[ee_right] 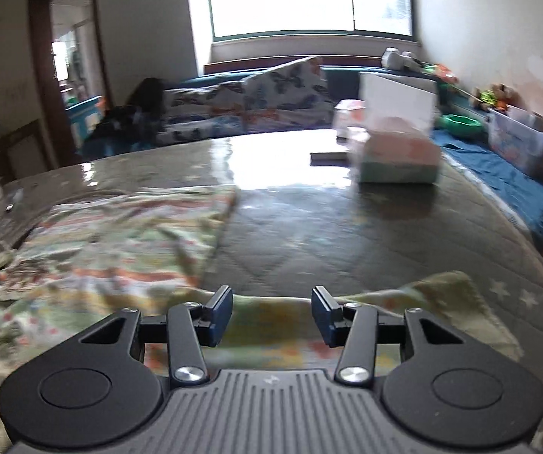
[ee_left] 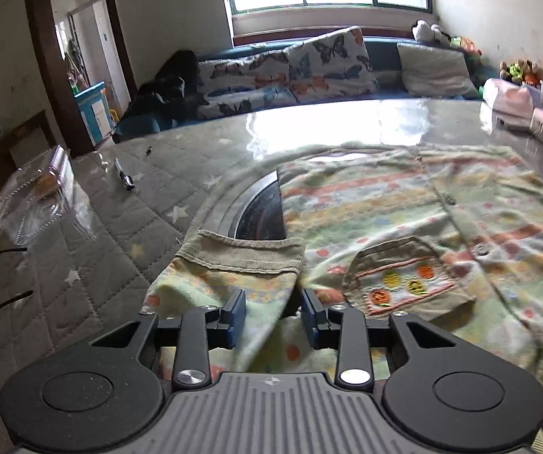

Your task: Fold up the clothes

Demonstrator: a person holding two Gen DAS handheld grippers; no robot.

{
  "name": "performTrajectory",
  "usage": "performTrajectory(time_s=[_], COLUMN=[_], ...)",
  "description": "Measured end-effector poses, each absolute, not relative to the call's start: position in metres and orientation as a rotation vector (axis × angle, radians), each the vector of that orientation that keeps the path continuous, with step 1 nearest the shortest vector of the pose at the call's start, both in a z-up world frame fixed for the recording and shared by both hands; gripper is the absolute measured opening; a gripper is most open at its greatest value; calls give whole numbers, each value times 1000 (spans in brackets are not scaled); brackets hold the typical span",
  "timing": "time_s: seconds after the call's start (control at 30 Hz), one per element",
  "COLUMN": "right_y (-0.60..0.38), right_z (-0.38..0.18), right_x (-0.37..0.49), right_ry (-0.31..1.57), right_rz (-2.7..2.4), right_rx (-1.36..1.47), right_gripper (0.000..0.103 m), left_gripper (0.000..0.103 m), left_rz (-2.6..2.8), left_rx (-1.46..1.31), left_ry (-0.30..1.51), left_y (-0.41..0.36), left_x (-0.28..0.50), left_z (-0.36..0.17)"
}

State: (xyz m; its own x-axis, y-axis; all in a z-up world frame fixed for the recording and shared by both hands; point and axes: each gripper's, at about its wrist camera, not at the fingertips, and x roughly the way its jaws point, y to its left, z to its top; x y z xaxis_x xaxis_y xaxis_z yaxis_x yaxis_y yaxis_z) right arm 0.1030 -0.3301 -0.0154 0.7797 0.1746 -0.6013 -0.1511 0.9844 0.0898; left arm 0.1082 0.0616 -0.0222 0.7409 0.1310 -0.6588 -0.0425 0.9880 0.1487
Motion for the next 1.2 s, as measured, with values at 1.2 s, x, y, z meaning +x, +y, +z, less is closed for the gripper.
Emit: performTrajectory(time_s=[1.2], right_y=[-247], right_z=[-22], right_x=[82], right_ry=[692], right_rz=[366], right_rx=[-96], right_gripper=[53], left_gripper=[8], left_rz=[445], left_rx=[-204], left_ry=[628], left_y=[198], left_x=[17], left_z=[-1])
